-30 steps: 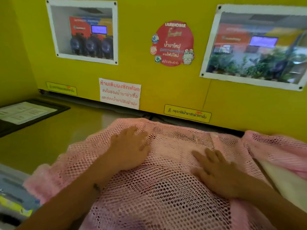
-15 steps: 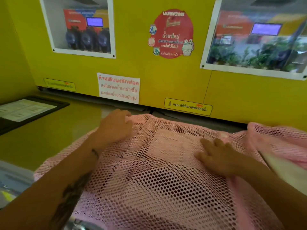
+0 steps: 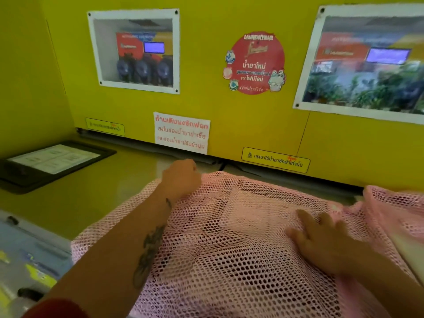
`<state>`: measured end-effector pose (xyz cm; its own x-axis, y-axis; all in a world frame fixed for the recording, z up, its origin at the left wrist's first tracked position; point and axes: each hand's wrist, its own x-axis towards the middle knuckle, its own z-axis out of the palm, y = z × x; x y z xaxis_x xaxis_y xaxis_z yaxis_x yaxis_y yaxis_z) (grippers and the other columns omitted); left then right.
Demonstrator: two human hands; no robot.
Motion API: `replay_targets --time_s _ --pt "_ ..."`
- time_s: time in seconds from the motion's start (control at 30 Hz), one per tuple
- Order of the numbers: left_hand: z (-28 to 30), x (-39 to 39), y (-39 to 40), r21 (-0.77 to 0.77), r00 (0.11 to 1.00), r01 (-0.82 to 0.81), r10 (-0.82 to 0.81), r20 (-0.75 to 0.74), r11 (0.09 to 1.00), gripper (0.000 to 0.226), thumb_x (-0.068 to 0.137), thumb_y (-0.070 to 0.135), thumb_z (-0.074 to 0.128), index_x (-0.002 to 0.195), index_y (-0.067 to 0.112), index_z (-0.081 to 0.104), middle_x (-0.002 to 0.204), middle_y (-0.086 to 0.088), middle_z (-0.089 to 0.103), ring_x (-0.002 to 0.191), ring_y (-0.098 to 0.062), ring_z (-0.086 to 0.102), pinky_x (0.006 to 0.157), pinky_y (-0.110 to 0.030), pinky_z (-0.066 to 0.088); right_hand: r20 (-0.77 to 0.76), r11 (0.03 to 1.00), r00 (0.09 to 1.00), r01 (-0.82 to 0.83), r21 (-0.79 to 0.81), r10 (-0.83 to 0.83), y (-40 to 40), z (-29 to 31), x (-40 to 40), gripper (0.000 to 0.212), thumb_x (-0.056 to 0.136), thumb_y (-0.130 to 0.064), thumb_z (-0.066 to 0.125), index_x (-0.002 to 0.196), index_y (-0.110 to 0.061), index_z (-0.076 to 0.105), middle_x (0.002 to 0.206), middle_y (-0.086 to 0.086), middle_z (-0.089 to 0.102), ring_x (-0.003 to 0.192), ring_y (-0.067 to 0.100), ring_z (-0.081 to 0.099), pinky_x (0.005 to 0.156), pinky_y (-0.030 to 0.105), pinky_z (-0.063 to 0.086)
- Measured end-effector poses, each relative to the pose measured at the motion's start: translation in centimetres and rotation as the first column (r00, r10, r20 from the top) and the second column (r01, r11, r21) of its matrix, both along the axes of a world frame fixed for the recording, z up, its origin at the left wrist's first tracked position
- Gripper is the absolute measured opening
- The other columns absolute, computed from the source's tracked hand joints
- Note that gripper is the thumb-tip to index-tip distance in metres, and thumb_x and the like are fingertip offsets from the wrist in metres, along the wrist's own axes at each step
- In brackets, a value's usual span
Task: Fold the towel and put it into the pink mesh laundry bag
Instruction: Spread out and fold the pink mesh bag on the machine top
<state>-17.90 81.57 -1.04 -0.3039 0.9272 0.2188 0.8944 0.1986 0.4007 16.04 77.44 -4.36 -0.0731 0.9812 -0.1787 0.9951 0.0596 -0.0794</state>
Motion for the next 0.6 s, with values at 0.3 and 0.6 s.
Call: replay_targets --time_s 0.3,0.6 --pt "0.3 0.1 1.5 0.011 0.941 0.106 -0.104 0.323 0.994 0.007 0.082 0.016 0.060 0.089 0.015 0.059 0.089 -0.003 0.060 0.076 -0.016 0.054 0.060 -0.028 0.041 -0.009 0.997 0.998 0.058 0.046 -0.058 -1.5 -0.2 -0.7 0.077 0.083 -0.079 0.007 0.152 -0.044 -0.003 0.165 0.005 -0.001 0.149 0.043 -0.002 0.109 0.076 0.010" --pt "2.0 -3.7 2.3 0.165 0.557 -0.173 -0.042 0.829 0.971 0.025 0.086 0.015 0.061 0.111 0.009 0.061 0.111 -0.010 0.063 0.085 -0.019 0.060 0.064 -0.030 0.046 -0.096 0.997 0.994 0.049 0.053 -0.044 -1.5 -0.6 -0.5 0.094 0.067 -0.086 -0.003 0.151 -0.045 -0.004 0.164 0.011 -0.002 0.148 0.046 -0.007 0.110 0.076 0.007"
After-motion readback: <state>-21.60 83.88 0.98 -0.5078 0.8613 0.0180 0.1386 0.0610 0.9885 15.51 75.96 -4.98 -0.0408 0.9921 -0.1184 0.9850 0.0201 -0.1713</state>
